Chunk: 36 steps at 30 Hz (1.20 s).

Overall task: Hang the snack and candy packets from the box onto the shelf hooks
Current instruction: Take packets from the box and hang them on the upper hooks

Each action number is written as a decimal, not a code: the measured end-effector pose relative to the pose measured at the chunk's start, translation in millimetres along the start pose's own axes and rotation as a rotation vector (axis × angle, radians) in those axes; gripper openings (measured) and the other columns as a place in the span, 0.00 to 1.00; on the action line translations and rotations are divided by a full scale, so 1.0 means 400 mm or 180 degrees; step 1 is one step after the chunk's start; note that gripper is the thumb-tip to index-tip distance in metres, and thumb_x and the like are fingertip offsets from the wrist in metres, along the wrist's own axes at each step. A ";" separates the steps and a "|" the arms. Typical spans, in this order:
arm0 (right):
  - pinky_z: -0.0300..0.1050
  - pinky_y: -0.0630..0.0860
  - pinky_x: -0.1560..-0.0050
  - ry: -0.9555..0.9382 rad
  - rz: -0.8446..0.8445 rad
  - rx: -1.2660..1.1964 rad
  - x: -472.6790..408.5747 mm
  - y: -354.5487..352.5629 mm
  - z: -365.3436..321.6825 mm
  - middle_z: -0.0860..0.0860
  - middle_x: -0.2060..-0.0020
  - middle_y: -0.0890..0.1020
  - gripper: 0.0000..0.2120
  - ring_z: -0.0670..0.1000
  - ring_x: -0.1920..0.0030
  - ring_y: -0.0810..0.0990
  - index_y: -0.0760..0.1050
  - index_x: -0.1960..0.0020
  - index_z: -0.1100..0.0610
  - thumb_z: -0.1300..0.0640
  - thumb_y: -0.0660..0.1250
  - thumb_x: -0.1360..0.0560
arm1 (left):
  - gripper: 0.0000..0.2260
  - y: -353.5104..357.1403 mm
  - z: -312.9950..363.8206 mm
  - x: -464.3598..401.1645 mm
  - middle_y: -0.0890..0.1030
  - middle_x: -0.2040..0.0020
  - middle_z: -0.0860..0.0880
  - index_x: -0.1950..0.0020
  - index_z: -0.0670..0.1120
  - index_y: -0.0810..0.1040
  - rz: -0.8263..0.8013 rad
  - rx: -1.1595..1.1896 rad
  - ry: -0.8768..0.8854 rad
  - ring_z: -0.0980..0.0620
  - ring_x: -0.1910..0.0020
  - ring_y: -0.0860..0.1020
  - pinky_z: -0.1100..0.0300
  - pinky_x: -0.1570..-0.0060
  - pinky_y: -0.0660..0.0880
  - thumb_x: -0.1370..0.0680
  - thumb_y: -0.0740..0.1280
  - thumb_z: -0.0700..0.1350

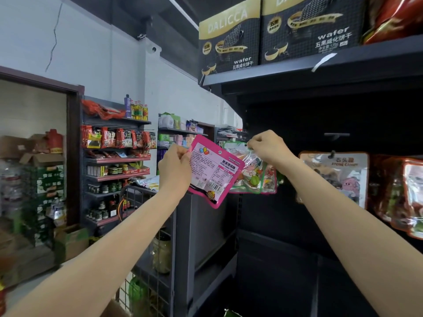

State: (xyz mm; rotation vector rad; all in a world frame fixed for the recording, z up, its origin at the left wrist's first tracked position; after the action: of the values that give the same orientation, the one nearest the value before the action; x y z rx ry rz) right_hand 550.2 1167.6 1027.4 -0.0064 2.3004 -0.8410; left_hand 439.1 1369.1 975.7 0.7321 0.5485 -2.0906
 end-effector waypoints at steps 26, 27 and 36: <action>0.50 0.82 0.53 0.0387 -0.0525 -0.1780 0.137 0.080 -0.025 0.58 0.57 0.84 0.26 0.54 0.57 0.84 0.77 0.46 0.62 0.40 0.56 0.21 | 0.08 0.015 0.143 0.108 0.74 0.73 0.51 0.53 0.42 0.74 0.0358 -0.0568 0.1883 0.55 0.78 0.69 0.62 0.76 0.63 0.20 0.59 0.44; 0.49 0.82 0.55 0.0507 -0.0777 -0.2097 0.138 0.091 -0.031 0.59 0.56 0.84 0.27 0.55 0.56 0.84 0.77 0.46 0.63 0.38 0.58 0.23 | 0.10 0.040 0.172 0.140 0.73 0.76 0.52 0.55 0.43 0.76 0.0296 -0.0845 0.2282 0.55 0.80 0.68 0.63 0.79 0.62 0.21 0.58 0.46; 0.56 0.81 0.54 0.0383 0.0247 -0.1734 0.081 -0.002 0.045 0.59 0.64 0.82 0.08 0.59 0.61 0.83 0.77 0.62 0.60 0.62 0.65 0.24 | 0.20 0.175 0.129 0.157 0.67 0.28 0.53 0.30 0.51 0.69 -0.0988 -0.1115 0.2487 0.55 0.30 0.66 0.52 0.34 0.67 0.20 0.53 0.55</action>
State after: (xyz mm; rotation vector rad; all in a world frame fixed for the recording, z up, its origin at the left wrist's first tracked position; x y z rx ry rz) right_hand 536.0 1149.5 998.3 -0.1086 2.5558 -0.1606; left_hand 450.6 1263.1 963.2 1.3107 1.4910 -1.8385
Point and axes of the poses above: each hand's wrist, its own x-axis away from the middle knuckle, its own y-axis out of the palm, z = x × y, the point moved 9 cm from there along -x, towards the middle knuckle
